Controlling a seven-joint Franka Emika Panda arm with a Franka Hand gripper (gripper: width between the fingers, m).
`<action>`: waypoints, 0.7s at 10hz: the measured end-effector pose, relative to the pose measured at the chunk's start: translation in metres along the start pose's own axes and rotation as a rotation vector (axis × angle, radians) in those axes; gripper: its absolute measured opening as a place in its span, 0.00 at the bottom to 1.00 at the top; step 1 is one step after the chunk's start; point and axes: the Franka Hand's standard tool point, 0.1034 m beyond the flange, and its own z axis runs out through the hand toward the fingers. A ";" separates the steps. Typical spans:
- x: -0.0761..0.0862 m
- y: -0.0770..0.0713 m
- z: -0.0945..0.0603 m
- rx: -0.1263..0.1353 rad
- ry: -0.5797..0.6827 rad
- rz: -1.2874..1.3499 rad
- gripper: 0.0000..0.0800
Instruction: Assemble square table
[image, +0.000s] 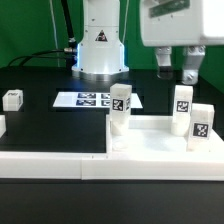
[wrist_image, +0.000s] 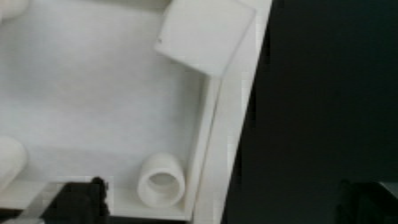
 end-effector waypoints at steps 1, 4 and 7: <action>-0.002 0.000 0.001 -0.001 0.000 -0.001 0.81; -0.001 0.001 0.002 -0.003 0.001 -0.209 0.81; 0.045 0.043 -0.003 0.038 0.027 -0.624 0.81</action>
Offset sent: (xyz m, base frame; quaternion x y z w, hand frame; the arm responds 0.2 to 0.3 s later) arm 0.0000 0.0000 0.0000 0.0000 0.0000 -0.1296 0.9916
